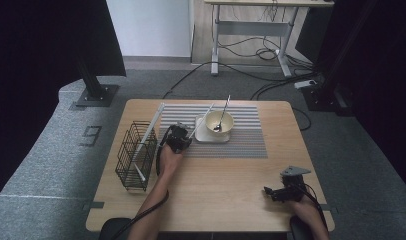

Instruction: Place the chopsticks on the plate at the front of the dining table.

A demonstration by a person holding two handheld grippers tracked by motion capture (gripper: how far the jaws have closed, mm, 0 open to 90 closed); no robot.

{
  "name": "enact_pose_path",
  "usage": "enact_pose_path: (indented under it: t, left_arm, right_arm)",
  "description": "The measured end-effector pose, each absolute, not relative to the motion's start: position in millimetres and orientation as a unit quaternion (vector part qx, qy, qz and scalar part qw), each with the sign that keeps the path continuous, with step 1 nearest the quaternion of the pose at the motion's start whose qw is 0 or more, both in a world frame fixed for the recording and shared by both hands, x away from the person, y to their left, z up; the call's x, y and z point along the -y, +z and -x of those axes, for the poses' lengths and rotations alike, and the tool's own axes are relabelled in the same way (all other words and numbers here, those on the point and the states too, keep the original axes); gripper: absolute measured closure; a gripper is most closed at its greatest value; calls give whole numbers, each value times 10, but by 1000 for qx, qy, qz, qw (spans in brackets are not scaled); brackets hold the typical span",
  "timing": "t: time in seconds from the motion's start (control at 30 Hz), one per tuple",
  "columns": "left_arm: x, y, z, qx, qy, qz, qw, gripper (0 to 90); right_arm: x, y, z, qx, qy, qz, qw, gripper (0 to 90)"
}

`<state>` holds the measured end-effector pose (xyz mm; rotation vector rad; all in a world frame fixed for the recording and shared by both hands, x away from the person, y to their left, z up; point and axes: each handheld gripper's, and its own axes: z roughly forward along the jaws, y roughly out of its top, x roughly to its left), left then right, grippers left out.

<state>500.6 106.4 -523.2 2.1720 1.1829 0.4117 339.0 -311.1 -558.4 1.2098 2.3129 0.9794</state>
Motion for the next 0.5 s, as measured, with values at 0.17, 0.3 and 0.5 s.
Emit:
enact_pose_path:
  t: [0.17,0.3,0.5]
  left_arm:
    - [-1057,-5260,-5066,-450,158,-826,299,857]
    - [-1008,-5285,-5092,-449,155,-829,295,856]
    - [-934,-5327,-5126,-443,154,-834,291,855]
  right_arm:
    - [3111,-5584,-3390,-817,346,-427,176,0]
    - [3111,-5584,-3390,-817,346,-427,176,0]
    - [3111,-5584,-3390,-817,346,-427,176,0]
